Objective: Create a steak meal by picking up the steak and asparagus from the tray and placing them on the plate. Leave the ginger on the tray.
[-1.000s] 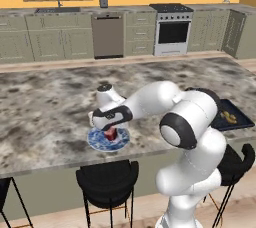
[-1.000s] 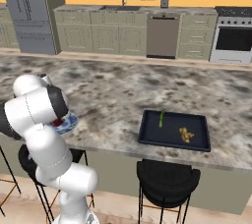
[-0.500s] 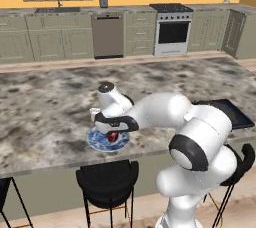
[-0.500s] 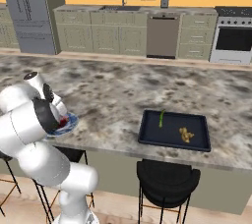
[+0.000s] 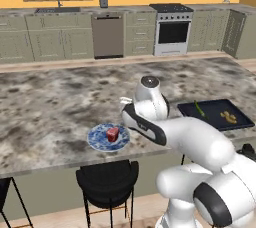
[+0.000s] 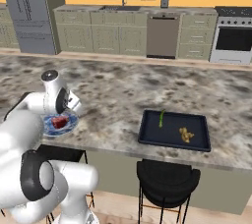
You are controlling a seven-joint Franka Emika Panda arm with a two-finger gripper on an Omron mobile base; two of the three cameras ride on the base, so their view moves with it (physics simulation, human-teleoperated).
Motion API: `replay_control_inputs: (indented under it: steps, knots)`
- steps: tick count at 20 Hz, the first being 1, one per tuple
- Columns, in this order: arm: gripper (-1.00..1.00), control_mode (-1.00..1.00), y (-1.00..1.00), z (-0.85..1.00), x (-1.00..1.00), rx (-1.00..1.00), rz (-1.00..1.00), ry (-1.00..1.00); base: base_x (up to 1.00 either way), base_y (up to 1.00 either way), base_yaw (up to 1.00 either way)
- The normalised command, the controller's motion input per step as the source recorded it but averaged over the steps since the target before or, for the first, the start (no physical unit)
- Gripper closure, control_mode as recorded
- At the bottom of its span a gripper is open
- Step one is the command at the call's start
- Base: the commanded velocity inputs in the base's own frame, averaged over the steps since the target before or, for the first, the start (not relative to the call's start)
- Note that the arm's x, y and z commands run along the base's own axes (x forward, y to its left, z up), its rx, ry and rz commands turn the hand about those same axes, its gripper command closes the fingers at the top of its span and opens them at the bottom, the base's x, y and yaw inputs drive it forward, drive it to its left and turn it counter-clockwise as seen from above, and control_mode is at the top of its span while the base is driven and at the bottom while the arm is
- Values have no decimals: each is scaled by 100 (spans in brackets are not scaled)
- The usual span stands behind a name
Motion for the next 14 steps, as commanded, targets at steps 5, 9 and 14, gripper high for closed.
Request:
replay_control_inputs:
  steps: [5,9,14]
  knots:
    - [-100,-100,-100,14,0,2,0,1,0,0,0]
    - [-100,-100,-100,0,21,3,0,6,0,0,0]
    - [-100,-100,-100,0,31,0,0,13,0,0,0]
